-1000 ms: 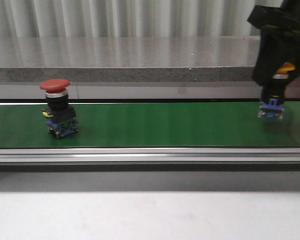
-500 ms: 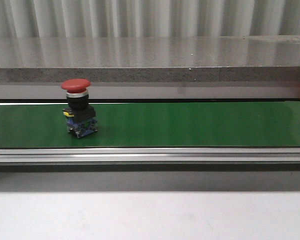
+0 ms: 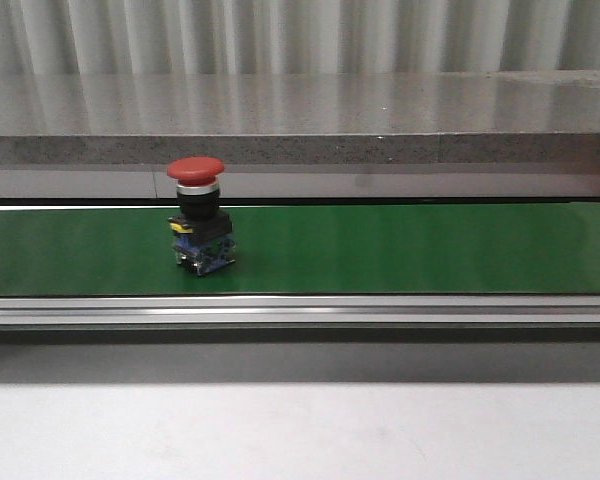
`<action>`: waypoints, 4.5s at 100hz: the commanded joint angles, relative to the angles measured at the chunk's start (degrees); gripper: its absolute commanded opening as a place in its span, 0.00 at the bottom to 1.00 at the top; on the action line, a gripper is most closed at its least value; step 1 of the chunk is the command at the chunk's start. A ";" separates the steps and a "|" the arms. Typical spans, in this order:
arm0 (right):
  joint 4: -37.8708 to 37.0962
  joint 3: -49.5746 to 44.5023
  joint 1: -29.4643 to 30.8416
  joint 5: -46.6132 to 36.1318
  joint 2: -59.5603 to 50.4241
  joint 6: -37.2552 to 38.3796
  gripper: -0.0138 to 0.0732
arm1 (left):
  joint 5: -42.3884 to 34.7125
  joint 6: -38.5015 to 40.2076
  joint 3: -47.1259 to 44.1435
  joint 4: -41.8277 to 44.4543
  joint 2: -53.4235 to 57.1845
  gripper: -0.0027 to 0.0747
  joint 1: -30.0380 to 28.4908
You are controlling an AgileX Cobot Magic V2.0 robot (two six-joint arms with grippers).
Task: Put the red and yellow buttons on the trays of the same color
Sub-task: 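Carry the yellow button with the right gripper into the yellow tray, release, then lower the right gripper onto the red button on the belt, grasp, then carry the red button with the right gripper into the red tray, release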
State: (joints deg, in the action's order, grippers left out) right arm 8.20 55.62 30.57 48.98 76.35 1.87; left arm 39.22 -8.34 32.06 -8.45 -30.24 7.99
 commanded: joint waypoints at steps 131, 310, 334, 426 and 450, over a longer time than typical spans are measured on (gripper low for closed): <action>3.68 1.03 4.06 -10.06 14.32 2.42 0.73 | -3.56 -0.11 1.52 -1.03 -0.08 0.01 0.48; 6.92 19.14 -38.22 18.65 10.43 -23.47 0.88 | -3.56 -0.11 1.52 -1.03 -0.08 0.01 0.48; 15.83 22.50 -38.22 17.64 15.92 -31.40 0.88 | -3.56 -0.11 1.52 -1.03 -0.08 0.01 0.48; 15.51 22.90 -21.15 6.85 13.78 -23.80 0.31 | -3.67 -0.11 1.52 -1.03 -0.08 0.01 0.48; 15.51 22.90 -10.24 0.46 13.85 -14.69 0.31 | -3.67 -0.11 1.52 -1.03 -0.08 0.01 0.48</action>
State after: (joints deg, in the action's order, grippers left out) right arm 22.23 76.65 17.13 53.63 92.79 -16.08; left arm 39.22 -8.46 32.06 -8.45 -30.24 7.99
